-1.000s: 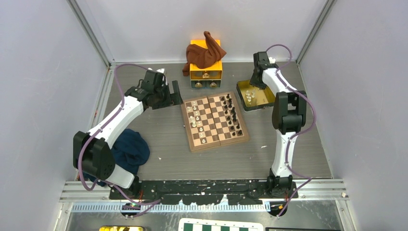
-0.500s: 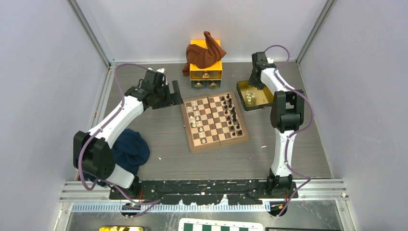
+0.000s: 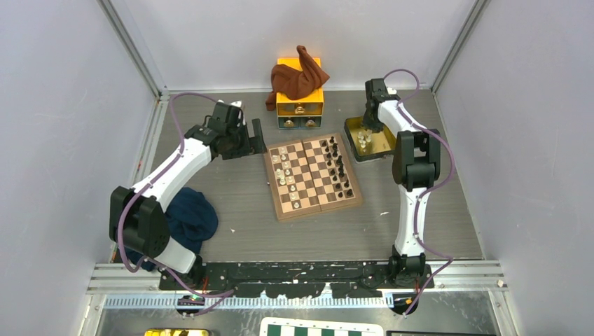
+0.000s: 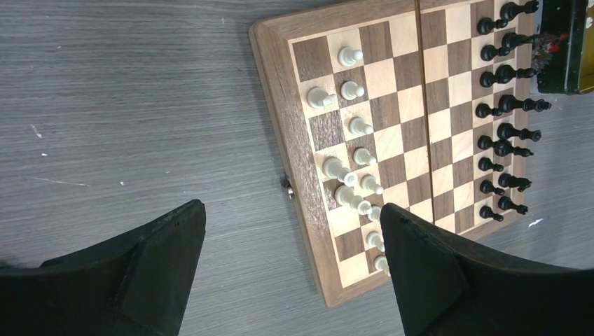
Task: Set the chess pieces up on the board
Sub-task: Pick up the chess piece from the storage box.
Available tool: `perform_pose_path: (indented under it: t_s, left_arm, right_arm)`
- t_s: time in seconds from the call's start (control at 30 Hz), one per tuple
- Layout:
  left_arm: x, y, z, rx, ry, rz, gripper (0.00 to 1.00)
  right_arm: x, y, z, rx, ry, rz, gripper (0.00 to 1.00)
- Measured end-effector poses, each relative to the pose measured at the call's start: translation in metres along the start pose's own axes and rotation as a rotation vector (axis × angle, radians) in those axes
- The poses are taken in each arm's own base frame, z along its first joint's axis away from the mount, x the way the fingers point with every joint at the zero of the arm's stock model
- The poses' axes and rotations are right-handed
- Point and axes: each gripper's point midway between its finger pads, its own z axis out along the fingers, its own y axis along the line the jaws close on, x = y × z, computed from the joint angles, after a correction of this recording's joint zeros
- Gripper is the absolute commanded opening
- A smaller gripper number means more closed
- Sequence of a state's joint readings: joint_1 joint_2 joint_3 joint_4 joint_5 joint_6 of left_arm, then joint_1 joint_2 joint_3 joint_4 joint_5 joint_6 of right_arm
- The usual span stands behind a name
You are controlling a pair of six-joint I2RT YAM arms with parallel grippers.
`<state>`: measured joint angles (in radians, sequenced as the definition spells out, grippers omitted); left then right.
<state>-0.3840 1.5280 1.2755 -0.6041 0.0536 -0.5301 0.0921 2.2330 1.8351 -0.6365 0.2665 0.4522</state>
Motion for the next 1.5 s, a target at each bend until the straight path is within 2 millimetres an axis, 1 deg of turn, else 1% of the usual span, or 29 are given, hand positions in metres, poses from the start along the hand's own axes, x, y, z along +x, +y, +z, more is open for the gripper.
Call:
perform_pose_path:
  t_s: [0.27,0.5,0.63,0.9,1.1,1.17,1.27,1.4,1.47,1.5]
  left_arm:
    - [0.002,0.002,0.006,-0.007,0.014,0.016,0.95]
    - [-0.002,0.000,0.006,-0.004,0.008,0.019,0.95]
    - [-0.002,0.001,0.007,-0.006,0.010,0.019,0.95]
    - [-0.001,0.001,0.007,-0.007,0.011,0.019,0.95]
    - [-0.003,0.001,0.007,-0.005,0.008,0.025,0.96]
    - [-0.003,0.000,0.007,-0.004,0.007,0.026,0.96]
    - [-0.003,0.000,0.006,-0.002,0.005,0.033,0.96]
    - [-0.006,-0.001,0.002,0.005,-0.008,0.037,0.96]
    - [-0.007,-0.003,-0.003,0.013,-0.022,0.037,0.96]
    - [-0.007,-0.003,-0.005,0.016,-0.025,0.037,0.96]
  right_arm:
    - [-0.003,0.001,0.001,-0.002,-0.005,0.002,0.24]
    - [-0.002,0.001,0.001,0.000,-0.004,0.002,0.10]
    - [-0.003,0.001,0.001,0.000,-0.004,0.002,0.05]
    - [-0.003,-0.002,0.001,0.009,-0.005,0.001,0.01]
    - [-0.007,-0.001,-0.004,0.008,-0.010,0.000,0.01]
    - [-0.009,-0.001,-0.009,0.005,-0.012,0.001,0.01]
    - [-0.013,-0.001,-0.021,-0.003,-0.021,0.001,0.01]
    - [-0.030,0.008,-0.051,-0.040,-0.075,0.005,0.01]
    - [-0.036,0.016,-0.072,-0.069,-0.102,-0.004,0.01]
    - [-0.038,0.021,-0.079,-0.082,-0.111,-0.010,0.01]
